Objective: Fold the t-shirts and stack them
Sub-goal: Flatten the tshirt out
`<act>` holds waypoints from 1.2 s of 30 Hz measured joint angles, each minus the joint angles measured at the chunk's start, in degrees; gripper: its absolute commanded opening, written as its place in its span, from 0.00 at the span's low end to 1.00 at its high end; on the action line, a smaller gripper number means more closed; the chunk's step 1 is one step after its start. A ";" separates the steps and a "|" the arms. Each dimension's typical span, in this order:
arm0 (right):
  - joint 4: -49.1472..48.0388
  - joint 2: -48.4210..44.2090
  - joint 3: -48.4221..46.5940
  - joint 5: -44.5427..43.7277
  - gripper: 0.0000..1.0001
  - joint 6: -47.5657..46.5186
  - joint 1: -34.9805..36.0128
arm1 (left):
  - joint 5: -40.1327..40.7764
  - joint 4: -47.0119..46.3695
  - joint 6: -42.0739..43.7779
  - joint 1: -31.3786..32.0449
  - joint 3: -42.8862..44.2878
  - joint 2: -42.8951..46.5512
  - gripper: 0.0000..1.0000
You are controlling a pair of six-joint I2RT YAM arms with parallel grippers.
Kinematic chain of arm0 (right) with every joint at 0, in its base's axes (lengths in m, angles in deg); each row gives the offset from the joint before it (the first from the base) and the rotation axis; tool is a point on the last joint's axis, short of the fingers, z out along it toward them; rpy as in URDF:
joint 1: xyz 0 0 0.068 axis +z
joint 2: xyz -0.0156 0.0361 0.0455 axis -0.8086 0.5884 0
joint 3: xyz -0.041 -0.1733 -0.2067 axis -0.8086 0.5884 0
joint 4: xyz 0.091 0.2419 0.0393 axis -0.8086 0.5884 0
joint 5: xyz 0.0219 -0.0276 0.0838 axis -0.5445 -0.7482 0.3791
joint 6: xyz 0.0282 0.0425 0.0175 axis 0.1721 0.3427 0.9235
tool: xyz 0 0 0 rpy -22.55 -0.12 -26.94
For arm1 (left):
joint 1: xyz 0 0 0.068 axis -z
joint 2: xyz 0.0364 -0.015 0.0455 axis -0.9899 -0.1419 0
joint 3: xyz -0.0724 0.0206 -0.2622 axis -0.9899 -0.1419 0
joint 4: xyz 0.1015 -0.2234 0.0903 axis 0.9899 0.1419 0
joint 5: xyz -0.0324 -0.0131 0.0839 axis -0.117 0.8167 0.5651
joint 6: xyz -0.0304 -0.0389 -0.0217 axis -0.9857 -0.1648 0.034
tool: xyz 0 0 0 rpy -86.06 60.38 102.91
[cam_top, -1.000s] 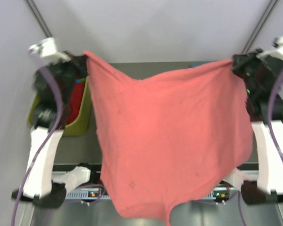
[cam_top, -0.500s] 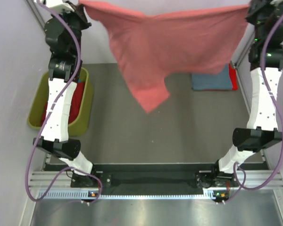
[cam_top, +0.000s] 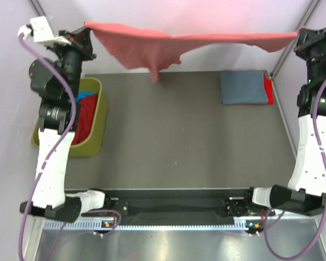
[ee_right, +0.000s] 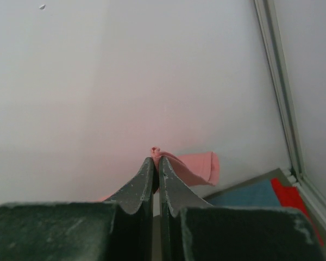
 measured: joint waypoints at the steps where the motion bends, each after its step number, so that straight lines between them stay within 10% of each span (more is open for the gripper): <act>1: 0.28 -1.75 1.97 0.02 0.00 0.50 0.00 | -0.07 -0.02 -0.17 0.00 -2.23 2.10 0.00; 4: 3.39 -4.76 4.48 0.70 0.00 2.16 -0.28 | -0.22 1.88 -0.24 -0.07 -4.59 5.53 0.00; 10: 10.03 -5.97 -0.28 2.78 0.00 3.13 -0.37 | -1.55 9.29 1.03 -0.13 19.82 -5.33 0.00; 15: 10.34 -11.43 8.83 3.17 0.00 3.96 -0.72 | -2.27 7.61 -0.61 -0.31 8.02 -1.18 0.00; 24: 19.50 1.38 -12.28 -0.28 0.00 2.89 -1.03 | -2.93 16.35 0.63 -0.31 23.50 -14.78 0.00; 36: 28.57 -14.58 -7.61 -8.41 0.00 2.51 -1.51 | -9.64 16.50 -4.94 -0.31 11.02 2.82 0.00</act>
